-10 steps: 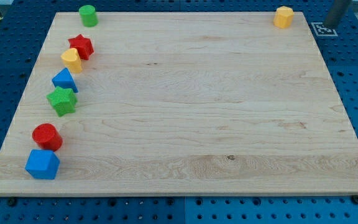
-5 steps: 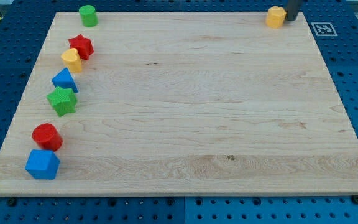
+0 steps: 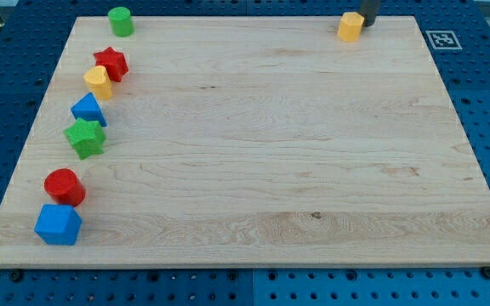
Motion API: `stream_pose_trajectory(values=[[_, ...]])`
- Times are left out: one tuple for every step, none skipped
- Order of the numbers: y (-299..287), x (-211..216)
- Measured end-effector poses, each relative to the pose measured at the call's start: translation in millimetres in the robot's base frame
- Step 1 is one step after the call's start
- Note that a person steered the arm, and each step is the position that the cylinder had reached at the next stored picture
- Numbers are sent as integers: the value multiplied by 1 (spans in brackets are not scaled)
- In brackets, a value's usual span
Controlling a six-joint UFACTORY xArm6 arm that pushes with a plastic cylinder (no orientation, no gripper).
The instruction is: Move the yellow hexagon towards the left line of blocks
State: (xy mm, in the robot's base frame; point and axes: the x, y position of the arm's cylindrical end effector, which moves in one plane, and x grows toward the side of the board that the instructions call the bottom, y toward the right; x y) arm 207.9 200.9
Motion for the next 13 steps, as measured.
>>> stream_pose_trajectory(values=[[-13,15],[-28,25],[-49,35],[-66,55],[-85,70],[-109,71],[-135,73],[-162,79],[-193,89],[-227,95],[-251,96],[-231,122],[-225,133]])
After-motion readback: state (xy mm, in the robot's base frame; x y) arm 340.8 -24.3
